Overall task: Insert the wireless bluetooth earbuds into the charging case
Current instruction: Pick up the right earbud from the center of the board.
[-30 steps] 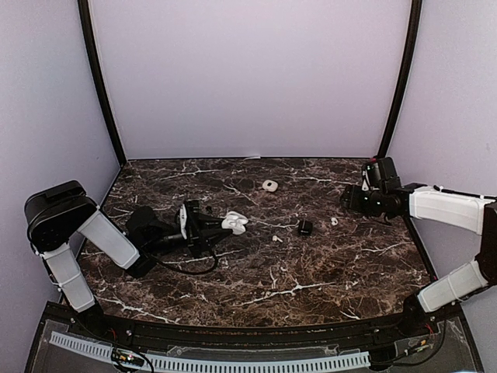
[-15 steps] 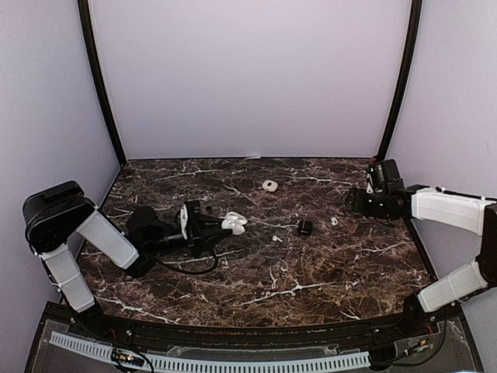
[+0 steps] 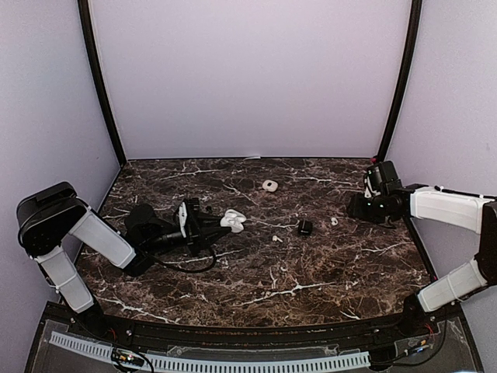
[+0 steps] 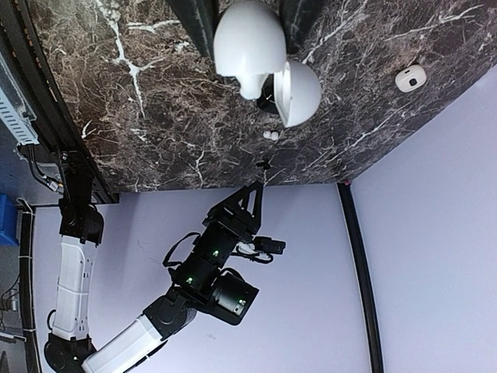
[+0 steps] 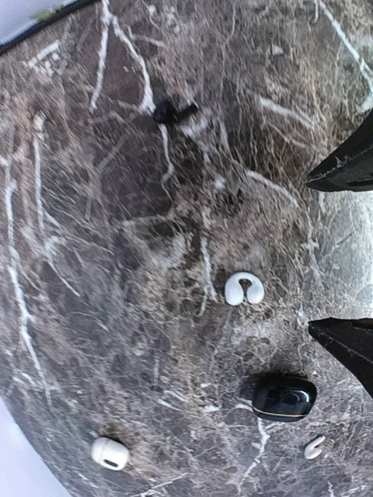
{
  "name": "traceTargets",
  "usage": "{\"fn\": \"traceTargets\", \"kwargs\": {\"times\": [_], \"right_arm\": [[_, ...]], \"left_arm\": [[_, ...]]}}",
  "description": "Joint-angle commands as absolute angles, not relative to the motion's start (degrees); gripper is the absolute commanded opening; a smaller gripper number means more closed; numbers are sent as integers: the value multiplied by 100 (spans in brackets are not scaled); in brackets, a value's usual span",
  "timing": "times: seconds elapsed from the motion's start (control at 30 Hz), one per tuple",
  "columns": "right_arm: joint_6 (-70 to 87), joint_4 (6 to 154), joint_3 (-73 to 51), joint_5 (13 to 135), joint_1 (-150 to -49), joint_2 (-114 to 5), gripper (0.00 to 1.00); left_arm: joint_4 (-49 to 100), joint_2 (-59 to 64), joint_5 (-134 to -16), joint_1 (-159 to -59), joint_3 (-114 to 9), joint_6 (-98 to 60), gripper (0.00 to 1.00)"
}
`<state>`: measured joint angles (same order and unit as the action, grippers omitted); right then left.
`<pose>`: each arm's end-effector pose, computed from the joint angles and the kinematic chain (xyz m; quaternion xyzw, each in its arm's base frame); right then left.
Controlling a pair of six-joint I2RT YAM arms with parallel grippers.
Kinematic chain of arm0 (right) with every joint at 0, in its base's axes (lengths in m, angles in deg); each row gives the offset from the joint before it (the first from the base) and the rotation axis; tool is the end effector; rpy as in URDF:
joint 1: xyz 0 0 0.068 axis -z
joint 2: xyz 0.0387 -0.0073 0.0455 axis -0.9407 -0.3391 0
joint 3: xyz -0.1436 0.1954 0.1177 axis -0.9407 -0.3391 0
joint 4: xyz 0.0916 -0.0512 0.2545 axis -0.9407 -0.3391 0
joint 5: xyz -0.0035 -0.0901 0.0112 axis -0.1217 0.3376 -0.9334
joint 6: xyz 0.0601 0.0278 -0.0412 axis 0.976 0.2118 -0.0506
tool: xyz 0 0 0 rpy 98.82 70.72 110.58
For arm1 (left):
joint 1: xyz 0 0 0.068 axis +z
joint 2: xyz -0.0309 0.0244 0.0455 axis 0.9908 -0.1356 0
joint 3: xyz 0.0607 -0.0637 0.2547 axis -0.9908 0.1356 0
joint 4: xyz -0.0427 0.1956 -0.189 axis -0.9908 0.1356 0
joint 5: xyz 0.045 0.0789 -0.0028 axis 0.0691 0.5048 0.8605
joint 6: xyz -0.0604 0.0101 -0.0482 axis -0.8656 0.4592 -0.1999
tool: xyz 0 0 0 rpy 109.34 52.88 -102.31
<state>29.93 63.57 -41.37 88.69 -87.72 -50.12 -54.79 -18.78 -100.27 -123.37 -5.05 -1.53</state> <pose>0.2937 0.0846 0.1758 0.1072 0.9289 0.0848 0.3441 0.2132 -0.2349 0.1675 0.4450 0.4758 -0.4007 0.6442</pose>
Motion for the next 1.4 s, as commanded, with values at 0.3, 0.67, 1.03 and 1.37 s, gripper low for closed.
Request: {"fn": "traceTargets", "kwargs": {"times": [0.3,0.67,1.03,1.37], "right_arm": [[2380,6752,-3911,7652,-8749,-5548,60],[2077,8326,-4610,5905,-8749,-4867,78],[2027,8658,-4737,5551,-8743,-4505,85],[2187,8622,-4709,5608,-8740,-4512,87]], "left_arm": [[-5485,-1907,-10052,-12369,-497,-241,0],[-5742,-2077,-10170,-12369,-493,-342,0],[-5787,-2016,-10241,-12370,-464,-372,0],[-5827,-2029,-10265,-12369,-457,-388,0]]}}
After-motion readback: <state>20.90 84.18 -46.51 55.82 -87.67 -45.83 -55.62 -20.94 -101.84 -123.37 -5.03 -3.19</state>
